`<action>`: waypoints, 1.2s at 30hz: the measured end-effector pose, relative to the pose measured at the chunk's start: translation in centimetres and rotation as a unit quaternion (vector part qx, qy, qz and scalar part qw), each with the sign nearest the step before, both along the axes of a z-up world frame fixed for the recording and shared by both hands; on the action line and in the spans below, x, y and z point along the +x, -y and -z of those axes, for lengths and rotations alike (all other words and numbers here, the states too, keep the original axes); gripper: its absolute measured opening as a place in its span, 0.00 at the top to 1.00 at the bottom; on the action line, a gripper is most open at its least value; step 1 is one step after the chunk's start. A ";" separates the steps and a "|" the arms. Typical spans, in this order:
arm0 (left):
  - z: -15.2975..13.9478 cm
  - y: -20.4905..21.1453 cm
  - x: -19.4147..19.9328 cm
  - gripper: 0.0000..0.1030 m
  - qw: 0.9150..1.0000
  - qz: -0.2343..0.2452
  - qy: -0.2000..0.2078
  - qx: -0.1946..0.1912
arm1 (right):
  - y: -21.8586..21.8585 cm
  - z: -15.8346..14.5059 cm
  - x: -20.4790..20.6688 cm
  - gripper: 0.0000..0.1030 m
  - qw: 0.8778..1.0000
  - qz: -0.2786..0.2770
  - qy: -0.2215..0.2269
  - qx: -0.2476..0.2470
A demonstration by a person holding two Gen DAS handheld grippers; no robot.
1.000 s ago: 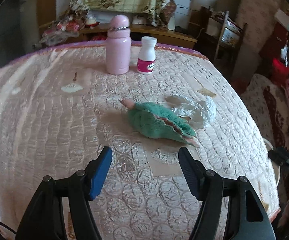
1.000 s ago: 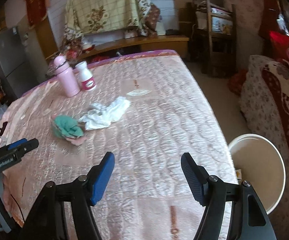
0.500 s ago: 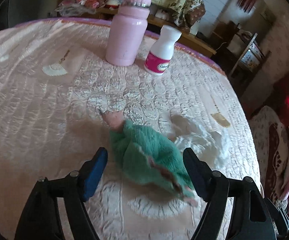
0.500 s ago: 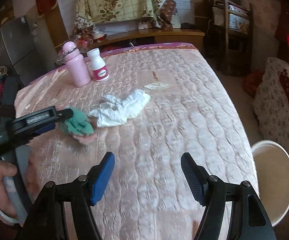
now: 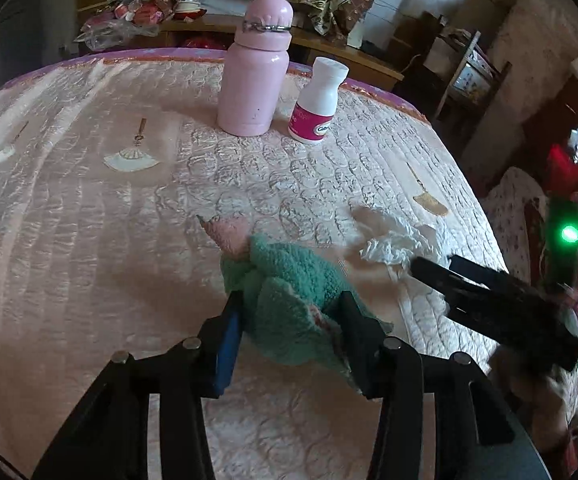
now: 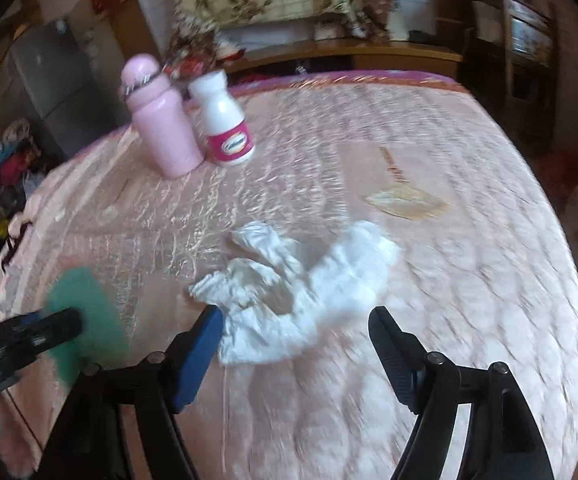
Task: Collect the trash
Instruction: 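Grasp the green cloth with the left tool while the right grasps the white tissue, then carry the green cloth and white tissue over the white bucket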
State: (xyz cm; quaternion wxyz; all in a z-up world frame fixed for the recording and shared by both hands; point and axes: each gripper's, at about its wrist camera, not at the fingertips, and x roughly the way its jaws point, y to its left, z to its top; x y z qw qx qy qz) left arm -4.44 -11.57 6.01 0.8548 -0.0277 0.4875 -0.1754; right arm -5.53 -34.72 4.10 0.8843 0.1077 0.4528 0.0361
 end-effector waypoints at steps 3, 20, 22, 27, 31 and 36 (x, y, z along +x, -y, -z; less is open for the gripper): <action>-0.1 -0.2 -0.5 0.53 1.000 0.001 0.004 0.003 | -0.9 1.0 1.3 0.28 1.000 -0.017 -0.007 -0.011; -1.0 6.5 -6.1 0.53 0.997 0.080 0.023 0.004 | 4.7 -3.1 -10.8 0.80 0.998 0.039 0.035 0.035; -0.9 7.6 -7.0 0.53 0.995 0.091 0.026 0.007 | 5.5 -3.5 -12.5 0.79 0.997 0.053 0.038 0.028; -0.9 10.8 -9.2 0.53 0.992 0.123 0.032 0.013 | 7.7 -3.9 -16.4 0.79 0.995 0.086 0.044 0.019; -0.9 13.4 -10.5 0.53 0.989 0.145 0.030 0.013 | 9.4 -4.1 -18.9 0.79 0.993 0.106 0.045 0.021; -1.2 16.6 -12.1 0.53 0.984 0.173 0.039 0.019 | 12.0 -4.6 -21.7 0.79 0.989 0.140 0.052 0.018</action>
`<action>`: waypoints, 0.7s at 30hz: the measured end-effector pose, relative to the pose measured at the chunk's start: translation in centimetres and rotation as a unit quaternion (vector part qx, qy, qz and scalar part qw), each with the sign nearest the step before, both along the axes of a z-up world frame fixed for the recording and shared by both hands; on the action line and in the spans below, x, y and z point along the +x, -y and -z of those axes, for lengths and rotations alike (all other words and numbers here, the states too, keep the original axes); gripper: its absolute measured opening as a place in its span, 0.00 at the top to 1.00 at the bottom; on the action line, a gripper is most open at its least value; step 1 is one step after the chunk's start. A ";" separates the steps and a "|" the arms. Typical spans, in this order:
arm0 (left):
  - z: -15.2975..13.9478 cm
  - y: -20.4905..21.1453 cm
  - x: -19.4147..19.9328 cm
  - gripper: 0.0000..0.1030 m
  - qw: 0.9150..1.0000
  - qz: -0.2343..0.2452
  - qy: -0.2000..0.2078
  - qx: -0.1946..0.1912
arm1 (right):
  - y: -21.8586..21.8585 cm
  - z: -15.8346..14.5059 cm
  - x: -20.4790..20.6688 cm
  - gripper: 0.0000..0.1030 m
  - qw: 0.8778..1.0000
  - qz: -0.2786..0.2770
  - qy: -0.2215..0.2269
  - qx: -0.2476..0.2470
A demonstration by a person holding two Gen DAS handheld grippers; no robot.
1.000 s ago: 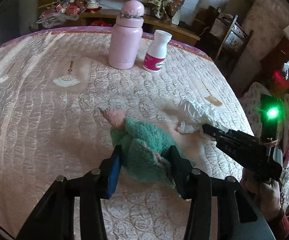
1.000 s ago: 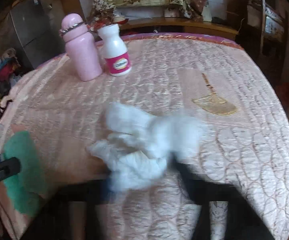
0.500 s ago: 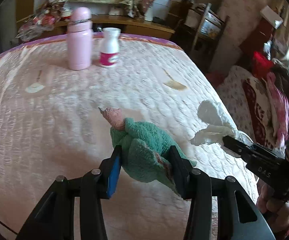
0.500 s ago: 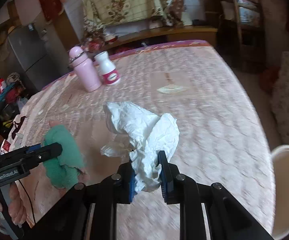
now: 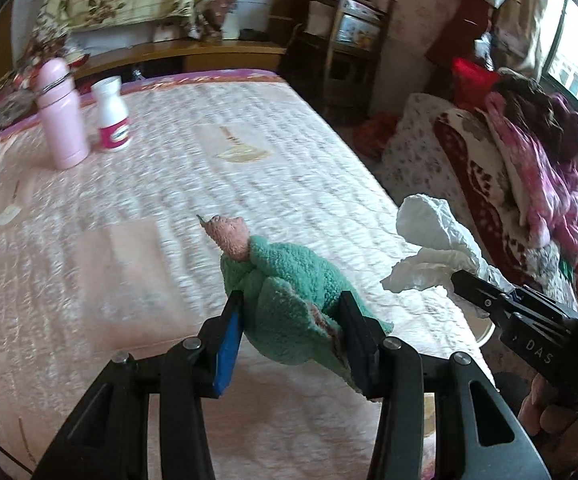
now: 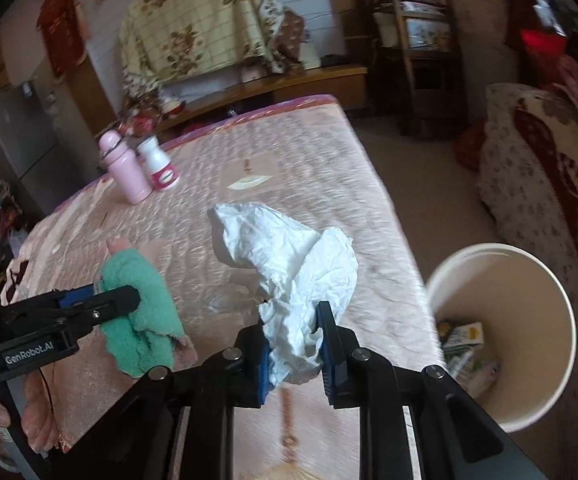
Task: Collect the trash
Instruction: 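Carry the green cloth and white tissue over the white bucket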
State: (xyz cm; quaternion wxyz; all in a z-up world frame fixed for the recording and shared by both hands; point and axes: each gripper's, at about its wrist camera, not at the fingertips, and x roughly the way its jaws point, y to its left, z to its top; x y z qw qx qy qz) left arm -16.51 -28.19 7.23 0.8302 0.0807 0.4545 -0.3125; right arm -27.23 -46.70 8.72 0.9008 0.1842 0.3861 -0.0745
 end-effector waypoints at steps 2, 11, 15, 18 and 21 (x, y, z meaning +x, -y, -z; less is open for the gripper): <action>-0.1 1.1 -0.4 0.53 1.000 0.009 0.004 0.002 | 1.2 -0.1 -1.2 0.79 1.000 0.013 0.003 0.005; 0.4 6.2 -2.5 0.53 0.999 0.048 0.001 0.003 | 5.1 0.1 -4.7 0.79 0.998 0.060 0.002 0.005; 0.7 8.3 -3.1 0.53 0.998 0.064 -0.001 0.004 | 6.7 0.3 -6.0 0.79 0.997 0.079 0.001 0.006; 0.9 9.7 -3.6 0.53 0.997 0.077 -0.004 0.000 | 7.7 0.5 -6.7 0.79 0.996 0.094 -0.002 0.005; 1.0 11.2 -4.1 0.53 0.996 0.090 -0.004 -0.001 | 8.8 0.6 -7.6 0.79 0.994 0.109 -0.005 -0.002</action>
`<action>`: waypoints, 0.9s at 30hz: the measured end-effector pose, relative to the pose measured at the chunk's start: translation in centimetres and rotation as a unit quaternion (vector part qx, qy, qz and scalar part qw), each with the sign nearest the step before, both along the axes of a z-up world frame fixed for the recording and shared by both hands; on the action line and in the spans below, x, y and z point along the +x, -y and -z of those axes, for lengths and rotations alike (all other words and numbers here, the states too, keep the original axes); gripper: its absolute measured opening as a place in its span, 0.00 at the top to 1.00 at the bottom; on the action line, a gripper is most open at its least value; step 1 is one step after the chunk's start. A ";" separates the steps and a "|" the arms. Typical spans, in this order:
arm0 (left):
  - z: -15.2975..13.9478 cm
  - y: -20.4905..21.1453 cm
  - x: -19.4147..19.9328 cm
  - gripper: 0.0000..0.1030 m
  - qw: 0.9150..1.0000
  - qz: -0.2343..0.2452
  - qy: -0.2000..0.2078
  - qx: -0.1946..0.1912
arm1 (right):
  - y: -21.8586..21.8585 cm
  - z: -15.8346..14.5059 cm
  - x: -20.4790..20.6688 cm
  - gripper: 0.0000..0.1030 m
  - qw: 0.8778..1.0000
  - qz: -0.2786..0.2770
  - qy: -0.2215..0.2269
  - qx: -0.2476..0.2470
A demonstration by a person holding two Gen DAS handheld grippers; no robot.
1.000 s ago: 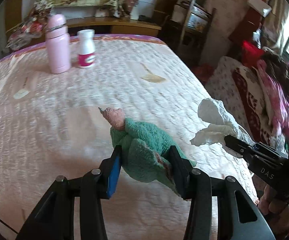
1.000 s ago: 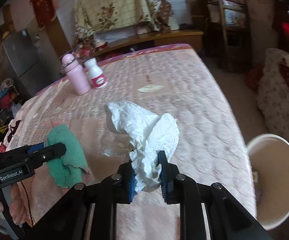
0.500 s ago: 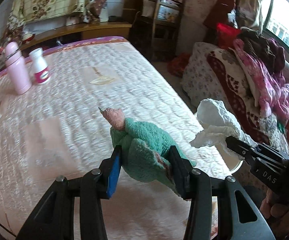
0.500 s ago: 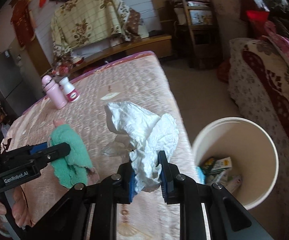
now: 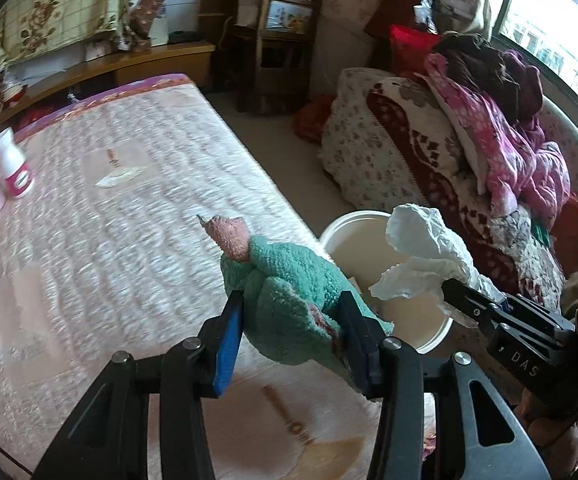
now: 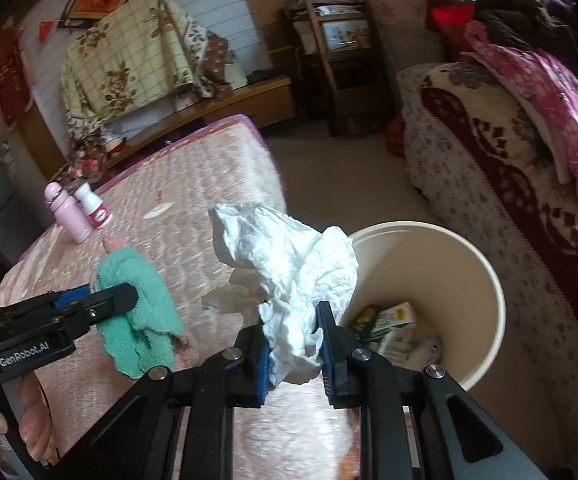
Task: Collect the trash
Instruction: 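Carry the green cloth and white tissue over the white bucket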
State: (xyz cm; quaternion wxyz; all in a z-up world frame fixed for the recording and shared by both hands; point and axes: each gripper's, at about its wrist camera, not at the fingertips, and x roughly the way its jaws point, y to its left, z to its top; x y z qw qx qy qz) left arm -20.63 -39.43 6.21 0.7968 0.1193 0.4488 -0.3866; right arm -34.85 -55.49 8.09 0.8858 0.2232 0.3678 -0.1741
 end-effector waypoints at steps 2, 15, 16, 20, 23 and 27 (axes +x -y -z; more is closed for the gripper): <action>0.1 0.9 -0.2 0.53 1.000 0.006 -0.001 0.000 | 0.7 0.1 -0.5 0.79 1.000 0.008 0.000 0.003; 0.9 5.8 -0.9 0.53 0.999 0.036 -0.012 0.001 | 4.5 1.7 -3.0 0.79 0.998 0.059 -0.013 0.014; 0.9 6.1 -1.0 0.53 0.999 0.038 -0.011 0.001 | 4.6 1.8 -3.1 0.79 0.998 0.062 -0.013 0.016; 1.4 7.1 -1.2 0.53 0.999 0.043 -0.008 0.006 | 5.5 2.1 -3.4 0.79 0.997 0.072 -0.018 0.017; 1.9 7.9 -1.2 0.53 0.999 0.046 -0.012 0.010 | 6.1 2.3 -3.5 0.79 0.996 0.081 -0.024 0.014; 2.8 8.8 -1.1 0.53 0.998 0.050 -0.022 0.012 | 7.1 2.7 -3.7 0.79 0.995 0.093 -0.029 0.016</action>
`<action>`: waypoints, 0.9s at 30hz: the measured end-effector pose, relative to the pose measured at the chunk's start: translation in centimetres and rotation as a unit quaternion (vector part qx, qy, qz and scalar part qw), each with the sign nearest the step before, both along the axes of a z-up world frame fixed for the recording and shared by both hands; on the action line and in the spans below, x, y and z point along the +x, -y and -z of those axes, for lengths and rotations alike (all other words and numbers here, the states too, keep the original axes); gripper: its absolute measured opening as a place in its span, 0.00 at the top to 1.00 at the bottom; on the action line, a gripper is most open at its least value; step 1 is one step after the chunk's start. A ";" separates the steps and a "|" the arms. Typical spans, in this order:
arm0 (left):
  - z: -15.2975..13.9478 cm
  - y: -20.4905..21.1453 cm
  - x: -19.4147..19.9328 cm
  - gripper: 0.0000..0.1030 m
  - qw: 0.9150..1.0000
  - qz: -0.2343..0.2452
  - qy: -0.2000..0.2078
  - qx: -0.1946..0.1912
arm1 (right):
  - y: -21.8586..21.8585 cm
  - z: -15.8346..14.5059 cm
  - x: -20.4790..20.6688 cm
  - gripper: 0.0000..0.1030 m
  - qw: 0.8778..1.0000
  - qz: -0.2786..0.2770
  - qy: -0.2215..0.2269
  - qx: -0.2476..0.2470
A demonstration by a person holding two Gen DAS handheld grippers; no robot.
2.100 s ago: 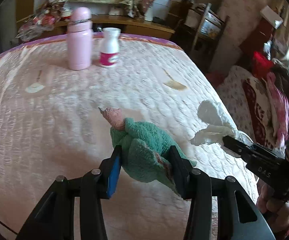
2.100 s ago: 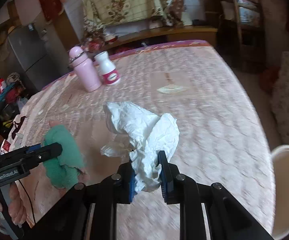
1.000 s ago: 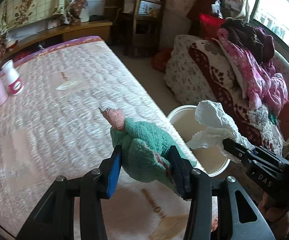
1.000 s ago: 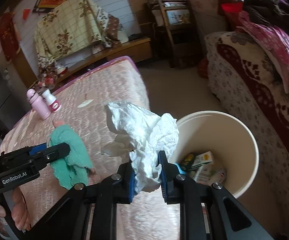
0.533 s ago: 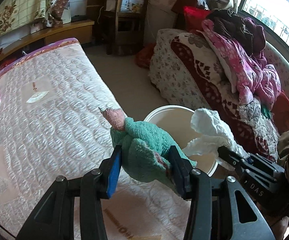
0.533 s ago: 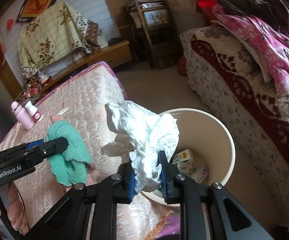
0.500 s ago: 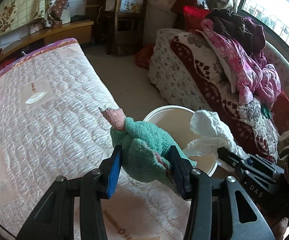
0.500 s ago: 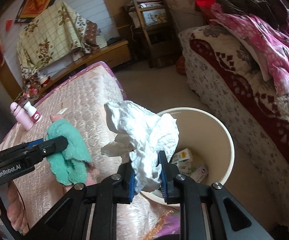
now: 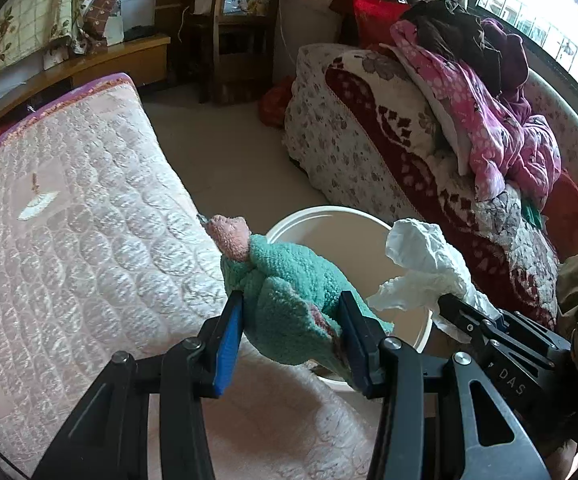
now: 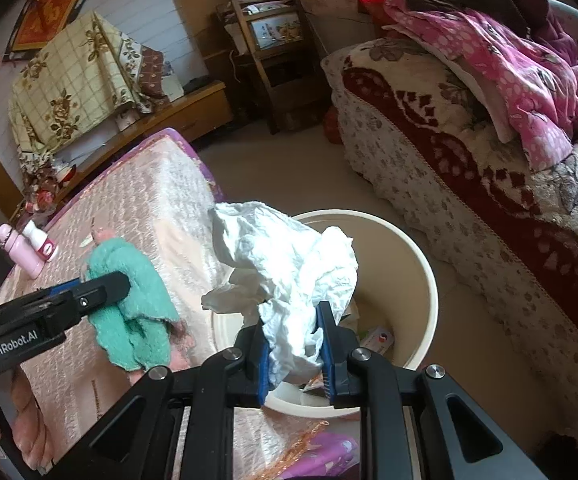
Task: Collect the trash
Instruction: 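Carry the green cloth and white tissue over the white bucket, then open both tools to drop the cloth and tissue into the bucket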
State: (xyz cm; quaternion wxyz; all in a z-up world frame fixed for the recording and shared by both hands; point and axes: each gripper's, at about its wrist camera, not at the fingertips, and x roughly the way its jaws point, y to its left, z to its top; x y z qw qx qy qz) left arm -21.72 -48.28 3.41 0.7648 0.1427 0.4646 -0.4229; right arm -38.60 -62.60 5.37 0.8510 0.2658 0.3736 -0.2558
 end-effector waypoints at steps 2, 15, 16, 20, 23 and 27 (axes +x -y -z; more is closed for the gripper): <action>0.4 0.5 0.0 0.53 1.000 0.002 0.001 0.004 | 0.3 0.3 -0.1 0.79 1.000 0.005 -0.005 0.000; 2.6 2.3 -0.3 0.53 1.000 0.016 0.008 0.026 | 2.4 2.3 -0.1 0.77 0.999 0.026 -0.020 0.012; 2.8 2.3 -0.2 0.53 1.000 0.016 0.006 0.026 | 2.4 2.3 -0.1 0.77 0.999 0.027 -0.020 0.012; 3.2 2.6 0.1 0.52 0.999 0.014 0.008 0.028 | 2.9 2.7 0.1 0.76 0.999 0.035 -0.026 0.013; 3.4 2.7 0.2 0.51 0.999 0.017 0.010 0.027 | 3.1 3.1 0.4 0.70 0.999 0.039 -0.035 0.015; 3.5 2.6 0.4 0.50 0.999 0.020 0.007 0.025 | 3.2 3.2 0.4 0.27 0.999 0.041 -0.028 0.016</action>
